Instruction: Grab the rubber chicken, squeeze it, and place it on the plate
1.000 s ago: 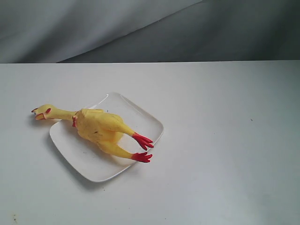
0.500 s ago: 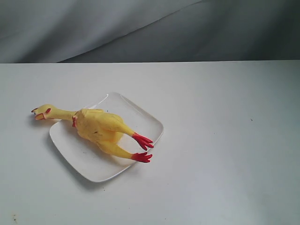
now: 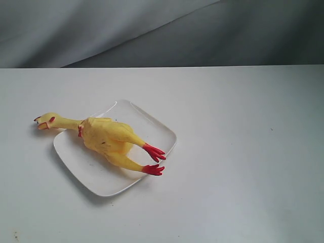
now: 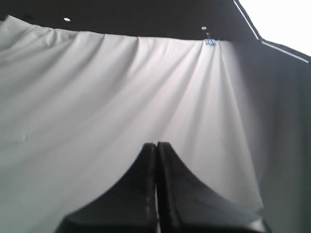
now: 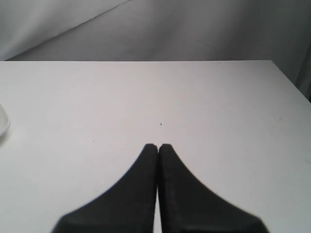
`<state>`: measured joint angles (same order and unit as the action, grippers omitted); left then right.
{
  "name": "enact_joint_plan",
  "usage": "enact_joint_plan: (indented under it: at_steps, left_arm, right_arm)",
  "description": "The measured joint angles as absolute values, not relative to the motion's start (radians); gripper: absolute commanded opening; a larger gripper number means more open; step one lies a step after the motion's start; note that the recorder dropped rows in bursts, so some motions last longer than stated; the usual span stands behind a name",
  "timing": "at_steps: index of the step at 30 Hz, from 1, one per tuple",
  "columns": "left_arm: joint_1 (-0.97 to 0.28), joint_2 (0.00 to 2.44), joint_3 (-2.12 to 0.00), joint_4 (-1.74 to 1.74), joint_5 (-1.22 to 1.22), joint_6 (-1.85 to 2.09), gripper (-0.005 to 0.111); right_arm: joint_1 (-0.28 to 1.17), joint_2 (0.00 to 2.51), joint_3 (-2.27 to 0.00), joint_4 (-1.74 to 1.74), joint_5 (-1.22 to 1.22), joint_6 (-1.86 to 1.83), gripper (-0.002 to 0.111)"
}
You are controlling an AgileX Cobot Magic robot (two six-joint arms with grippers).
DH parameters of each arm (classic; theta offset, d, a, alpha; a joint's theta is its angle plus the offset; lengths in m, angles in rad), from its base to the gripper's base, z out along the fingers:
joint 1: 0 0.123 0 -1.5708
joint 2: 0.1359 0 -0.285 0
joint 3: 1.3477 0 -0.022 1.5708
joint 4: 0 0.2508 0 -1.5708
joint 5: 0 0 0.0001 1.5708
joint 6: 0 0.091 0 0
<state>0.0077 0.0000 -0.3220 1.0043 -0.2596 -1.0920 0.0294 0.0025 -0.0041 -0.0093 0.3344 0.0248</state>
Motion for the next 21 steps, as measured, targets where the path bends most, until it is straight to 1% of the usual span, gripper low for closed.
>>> enact_joint_plan:
  at_steps: [3,6,9,14,21]
  left_arm:
    - [0.008,0.000,-0.319,0.629,-0.255,-0.747,0.000]
    - [0.008,0.000,-0.319,0.411,-0.243,-0.488,0.000]
    - [0.008,0.000,-0.319,0.274,-0.224,-0.305,0.000]
    - [0.008,0.001,-0.319,0.130,-0.183,-0.128,0.000]
    - [0.008,0.001,-0.316,0.097,-0.098,-0.056,0.000]
  right_arm:
    - [0.029,0.002,-0.004,-0.009,0.334,0.025,0.000]
    - [0.029,0.002,-0.004,-0.009,0.334,0.025,0.000]
    - [0.029,0.002,-0.004,-0.009,0.334,0.025,0.000]
    - [0.029,0.002,-0.004,-0.009,0.334,0.025,0.000]
    - [0.029,0.002,-0.004,-0.009,0.334,0.025,0.000]
